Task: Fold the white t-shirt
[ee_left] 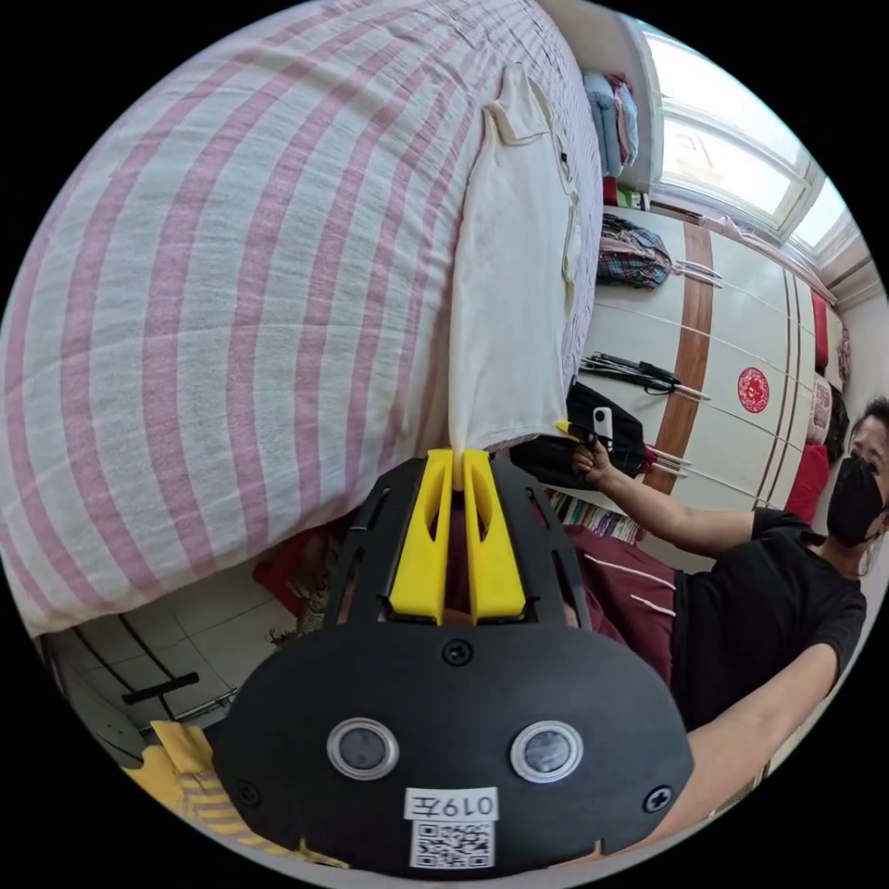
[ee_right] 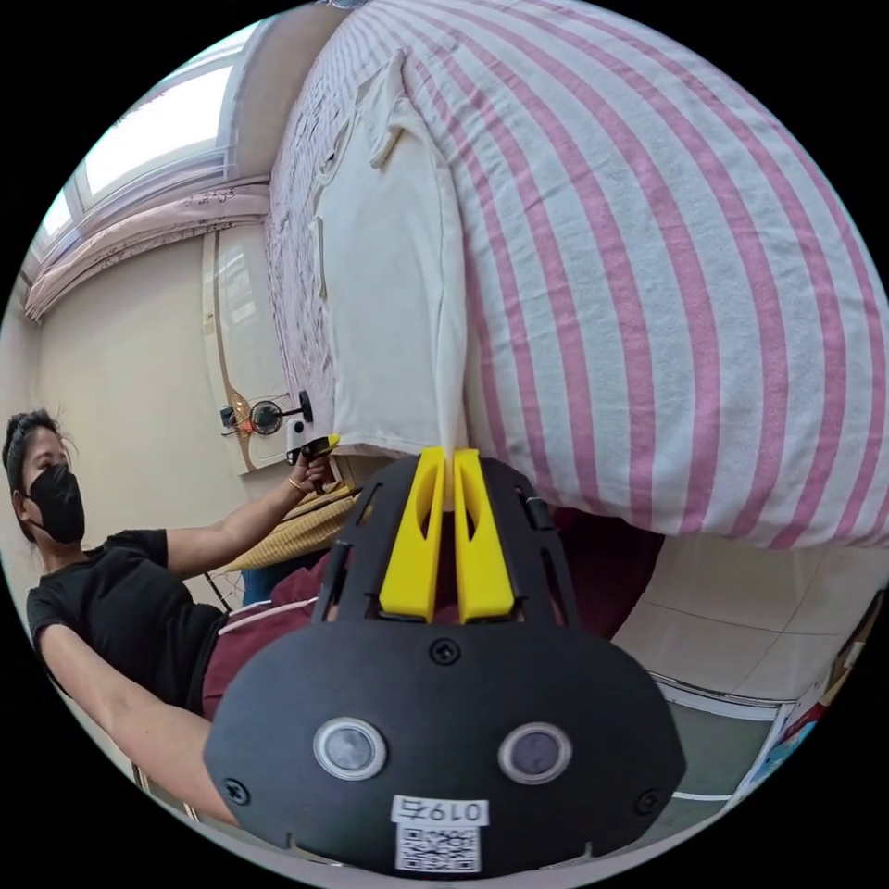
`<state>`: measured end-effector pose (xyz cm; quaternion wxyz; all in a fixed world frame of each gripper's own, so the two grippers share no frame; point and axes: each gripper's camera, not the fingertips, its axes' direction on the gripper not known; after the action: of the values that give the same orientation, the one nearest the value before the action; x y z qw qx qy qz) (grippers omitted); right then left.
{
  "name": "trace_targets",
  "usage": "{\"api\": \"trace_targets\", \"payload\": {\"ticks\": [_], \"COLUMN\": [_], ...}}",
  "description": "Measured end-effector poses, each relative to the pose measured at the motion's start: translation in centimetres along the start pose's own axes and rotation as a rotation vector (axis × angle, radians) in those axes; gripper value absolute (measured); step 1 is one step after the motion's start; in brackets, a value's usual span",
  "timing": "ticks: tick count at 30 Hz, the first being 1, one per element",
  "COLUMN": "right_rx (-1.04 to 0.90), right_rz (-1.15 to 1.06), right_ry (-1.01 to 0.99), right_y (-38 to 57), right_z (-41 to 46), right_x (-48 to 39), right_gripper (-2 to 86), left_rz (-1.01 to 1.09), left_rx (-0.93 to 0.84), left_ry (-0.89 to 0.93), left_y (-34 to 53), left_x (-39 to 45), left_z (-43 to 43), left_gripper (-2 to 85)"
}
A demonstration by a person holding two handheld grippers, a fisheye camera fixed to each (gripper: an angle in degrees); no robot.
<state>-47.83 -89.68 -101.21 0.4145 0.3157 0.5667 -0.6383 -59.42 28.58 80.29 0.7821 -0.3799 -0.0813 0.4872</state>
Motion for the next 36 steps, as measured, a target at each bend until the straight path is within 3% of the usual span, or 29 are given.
{"api": "trace_targets", "payload": {"ticks": [10,18,26,36], "right_rx": [-0.014,-0.105,-0.094,0.178], "right_rz": [0.058,0.001,-0.007,-0.088], "right_ry": [0.017,-0.127,-0.395,-0.554], "right_y": [-3.1,-6.7,-10.7,-21.8], "right_z": [-1.9,-2.8,-6.6,-14.4], "right_x": [2.9,3.8,4.4,1.6], "right_gripper": [-0.3,-0.3,-0.3,-0.2], "left_rz": [-0.037,-0.036,0.058,0.197], "left_rx": [-0.080,-0.039,0.079,0.358], "left_ry": [-0.124,0.083,0.343,0.373], "left_y": [-5.8,-8.4,-13.8,-26.7], "left_x": [0.5,1.8,5.1,12.2], "left_z": [-2.1,-3.8,-7.3,-13.8], "left_gripper": [1.1,1.2,1.6,1.8]}}
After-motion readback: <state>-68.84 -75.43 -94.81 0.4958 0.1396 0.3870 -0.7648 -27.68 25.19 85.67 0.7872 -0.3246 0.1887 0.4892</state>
